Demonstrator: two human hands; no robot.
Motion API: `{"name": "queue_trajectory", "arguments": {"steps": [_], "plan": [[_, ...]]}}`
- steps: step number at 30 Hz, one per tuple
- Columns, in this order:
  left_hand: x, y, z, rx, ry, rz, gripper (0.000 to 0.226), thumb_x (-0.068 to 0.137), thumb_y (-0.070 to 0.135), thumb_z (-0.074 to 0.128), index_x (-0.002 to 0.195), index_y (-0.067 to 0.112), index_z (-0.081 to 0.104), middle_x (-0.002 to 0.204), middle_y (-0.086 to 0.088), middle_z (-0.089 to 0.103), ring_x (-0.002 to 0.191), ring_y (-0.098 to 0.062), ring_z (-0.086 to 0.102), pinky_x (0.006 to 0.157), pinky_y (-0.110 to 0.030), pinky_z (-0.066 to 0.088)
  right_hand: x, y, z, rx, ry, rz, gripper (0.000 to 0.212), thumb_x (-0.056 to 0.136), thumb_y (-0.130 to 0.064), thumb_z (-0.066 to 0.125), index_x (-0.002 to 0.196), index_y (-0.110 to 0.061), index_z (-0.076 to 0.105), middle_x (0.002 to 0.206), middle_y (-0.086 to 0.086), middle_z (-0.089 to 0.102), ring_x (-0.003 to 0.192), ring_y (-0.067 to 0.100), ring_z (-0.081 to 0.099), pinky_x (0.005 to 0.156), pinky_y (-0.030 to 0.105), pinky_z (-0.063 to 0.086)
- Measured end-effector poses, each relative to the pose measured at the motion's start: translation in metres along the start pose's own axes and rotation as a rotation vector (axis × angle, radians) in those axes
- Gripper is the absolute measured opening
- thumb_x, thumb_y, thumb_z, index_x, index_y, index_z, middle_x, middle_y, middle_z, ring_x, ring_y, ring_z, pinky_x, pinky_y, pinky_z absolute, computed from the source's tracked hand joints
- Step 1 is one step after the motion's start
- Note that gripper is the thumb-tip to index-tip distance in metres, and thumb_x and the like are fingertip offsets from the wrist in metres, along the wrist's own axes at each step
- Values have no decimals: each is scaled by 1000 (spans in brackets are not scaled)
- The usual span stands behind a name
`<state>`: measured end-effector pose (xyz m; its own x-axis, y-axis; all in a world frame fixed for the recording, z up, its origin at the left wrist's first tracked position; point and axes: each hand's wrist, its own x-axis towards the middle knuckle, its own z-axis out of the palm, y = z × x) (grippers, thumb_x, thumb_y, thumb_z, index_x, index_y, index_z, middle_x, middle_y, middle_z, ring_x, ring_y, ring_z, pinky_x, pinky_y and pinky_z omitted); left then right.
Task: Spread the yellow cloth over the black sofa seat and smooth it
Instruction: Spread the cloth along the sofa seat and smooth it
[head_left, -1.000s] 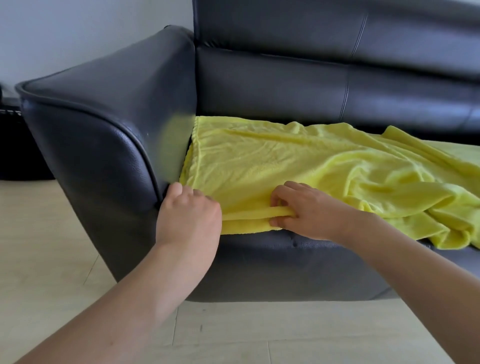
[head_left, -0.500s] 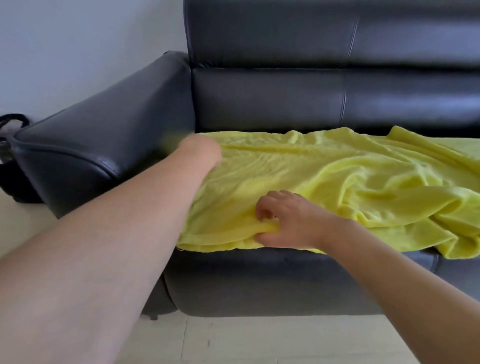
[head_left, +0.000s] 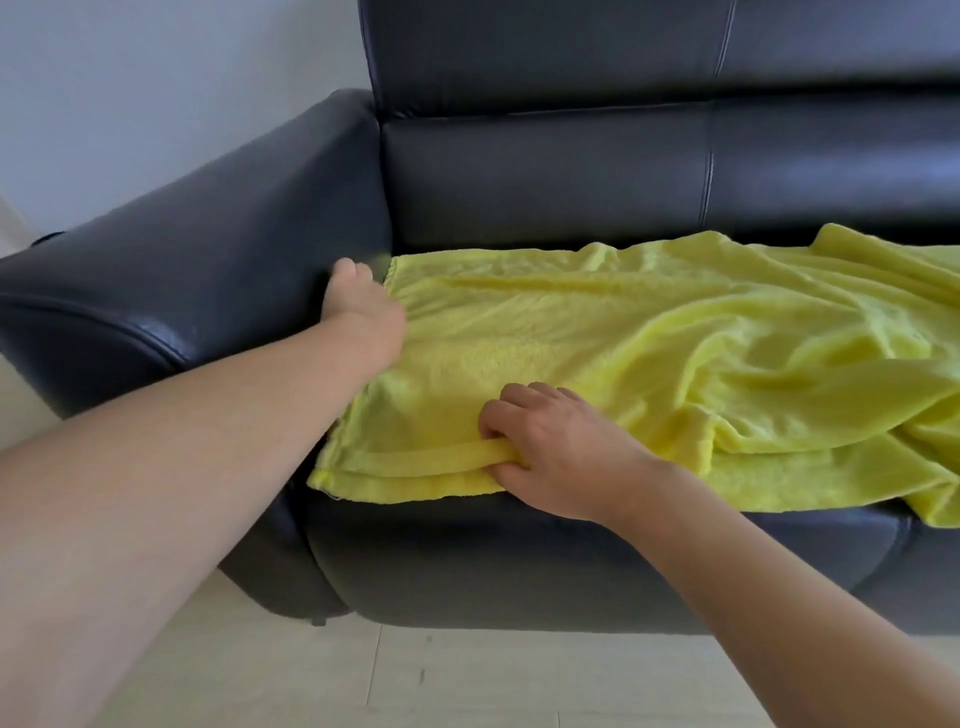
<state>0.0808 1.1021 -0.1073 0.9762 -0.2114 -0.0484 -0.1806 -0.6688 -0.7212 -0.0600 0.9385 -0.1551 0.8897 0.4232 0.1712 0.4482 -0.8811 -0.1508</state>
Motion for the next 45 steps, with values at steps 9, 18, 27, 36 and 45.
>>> {"name": "queue_trajectory", "arguments": {"steps": [9, 18, 27, 36, 45], "plan": [[-84, -11, -2, -520, -82, 289, 19, 83, 8, 45, 98, 19, 46, 88, 5, 46, 82, -18, 48, 57, -29, 38, 0, -5, 1, -33, -11, -48, 24, 88, -30, 53, 110, -22, 58, 96, -4, 54, 87, 19, 53, 81, 31, 46], [-119, 0, 44, -475, 280, 328, 19, 83, 8, 47, 88, 25, 40, 90, 7, 44, 93, -19, 53, 72, -29, 33, -2, -5, 2, -61, -130, 99, 35, 94, -50, 45, 123, -31, 45, 116, -6, 47, 110, 18, 46, 99, 32, 36], [-107, -4, 50, -499, 303, 387, 10, 90, 17, 48, 84, 24, 53, 87, 7, 58, 87, -21, 60, 75, -36, 48, 5, -12, 0, 1, -166, 159, 25, 92, -44, 50, 116, -39, 48, 116, -9, 39, 113, 18, 37, 103, 31, 25], [-102, -14, 41, -729, 279, 305, 15, 86, 11, 49, 72, 16, 45, 75, 0, 51, 75, -25, 54, 63, -40, 48, 9, -5, 11, 125, -154, 152, 24, 97, -46, 44, 114, -29, 40, 160, -8, 16, 148, 8, 2, 121, 38, -6], [-125, -17, 53, -306, 656, 493, 32, 47, -3, 69, 65, 19, 53, 62, 0, 47, 56, -24, 50, 53, -32, 31, 11, 0, 13, -66, -306, 119, 59, 101, -46, 25, 152, -45, -6, 161, -12, -14, 148, 11, -15, 120, 43, -9]]}}
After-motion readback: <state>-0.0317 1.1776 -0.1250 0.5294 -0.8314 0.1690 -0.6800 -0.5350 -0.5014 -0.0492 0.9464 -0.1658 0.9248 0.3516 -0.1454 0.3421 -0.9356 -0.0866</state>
